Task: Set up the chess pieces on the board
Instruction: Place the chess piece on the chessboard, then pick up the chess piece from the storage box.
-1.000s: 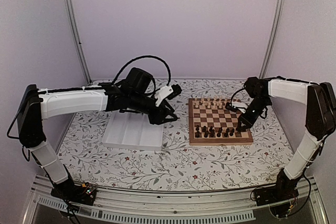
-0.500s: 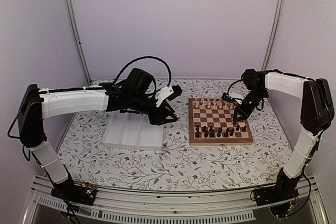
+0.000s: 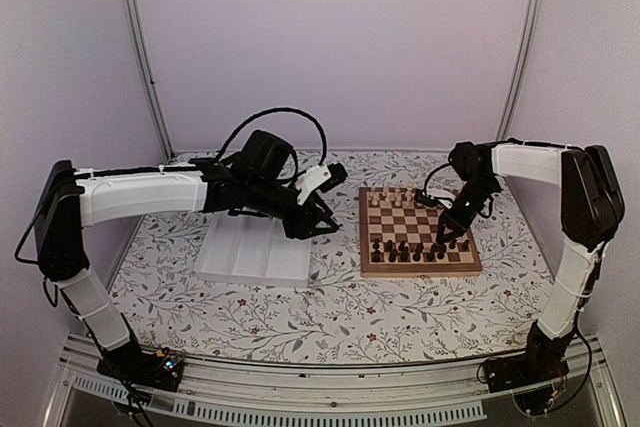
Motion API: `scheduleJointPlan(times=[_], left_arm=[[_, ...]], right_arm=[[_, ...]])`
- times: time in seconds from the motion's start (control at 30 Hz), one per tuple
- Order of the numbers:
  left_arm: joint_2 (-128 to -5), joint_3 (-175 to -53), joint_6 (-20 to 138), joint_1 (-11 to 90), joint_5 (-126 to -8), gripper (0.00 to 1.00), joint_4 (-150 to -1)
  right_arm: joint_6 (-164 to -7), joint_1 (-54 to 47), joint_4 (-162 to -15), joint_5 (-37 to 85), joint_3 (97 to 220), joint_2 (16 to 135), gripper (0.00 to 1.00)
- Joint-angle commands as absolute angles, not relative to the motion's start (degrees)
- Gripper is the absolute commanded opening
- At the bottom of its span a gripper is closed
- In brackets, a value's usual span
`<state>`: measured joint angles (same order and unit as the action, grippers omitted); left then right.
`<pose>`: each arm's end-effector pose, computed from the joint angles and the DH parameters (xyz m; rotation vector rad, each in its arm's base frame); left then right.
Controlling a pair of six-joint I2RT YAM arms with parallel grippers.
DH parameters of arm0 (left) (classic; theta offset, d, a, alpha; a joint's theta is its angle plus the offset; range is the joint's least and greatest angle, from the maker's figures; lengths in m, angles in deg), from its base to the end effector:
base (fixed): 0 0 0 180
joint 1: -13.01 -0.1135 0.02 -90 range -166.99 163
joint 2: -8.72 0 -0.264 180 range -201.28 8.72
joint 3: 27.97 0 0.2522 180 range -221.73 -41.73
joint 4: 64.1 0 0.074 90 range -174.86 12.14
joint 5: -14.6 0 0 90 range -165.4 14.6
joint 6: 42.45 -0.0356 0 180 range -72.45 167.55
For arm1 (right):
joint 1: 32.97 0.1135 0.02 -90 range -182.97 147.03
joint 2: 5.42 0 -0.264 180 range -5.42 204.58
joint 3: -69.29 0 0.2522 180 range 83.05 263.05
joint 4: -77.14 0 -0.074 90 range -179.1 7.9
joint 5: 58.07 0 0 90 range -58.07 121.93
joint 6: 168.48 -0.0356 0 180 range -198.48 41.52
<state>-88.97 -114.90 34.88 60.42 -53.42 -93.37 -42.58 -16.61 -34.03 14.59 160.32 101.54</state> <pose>0.2508 -0.2925 0.2592 1.3381 1.8962 -0.7499 0.3323 0.1086 0.1893 -1.3272 2.6584 0.4234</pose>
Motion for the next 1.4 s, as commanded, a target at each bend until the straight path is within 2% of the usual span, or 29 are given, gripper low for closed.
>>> scheduleJointPlan(times=[0.0,0.37,0.63,0.7,0.8,0.83,1.07,1.37], left_arm=[[-90.21,-116.35,34.01,61.26,-53.74,0.43,-94.18],[-90.21,-116.44,33.97,61.26,-54.13,0.43,-94.33],[-90.41,-116.44,33.77,61.26,-55.15,0.43,-94.35],[-90.38,-116.56,34.64,61.14,-60.45,0.43,-94.22],[-90.7,-116.86,39.67,58.83,-78.27,0.42,-93.92],[-91.12,-117.02,41.01,57.68,-80.51,0.42,-94.3],[-97.41,-121.49,47.38,50.1,-86.65,0.37,-100.46],[-104.68,-127.45,46.51,41.86,-80.97,0.39,-104.29]], right_arm=[[-42.0,-15.91,-34.19,13.62,160.83,103.1,0.08],[-42.16,-15.84,-31.75,11.57,164.11,102.0,0.21],[-42.01,-15.97,-27.83,11.62,168.87,100.73,0.23],[-41.92,-16.01,-27.52,12.3,169.43,100.16,0.23],[-42.44,-16.8,-28.67,11.56,170.71,97.91,0.23],[-42.77,-17.32,-29.83,10.72,170.83,96.41,0.23],[-47.89,-19.03,-49.26,6.0,158.52,81.95,0.32],[-46.17,-19.16,-58.93,1.53,147.88,79.22,0.32]])
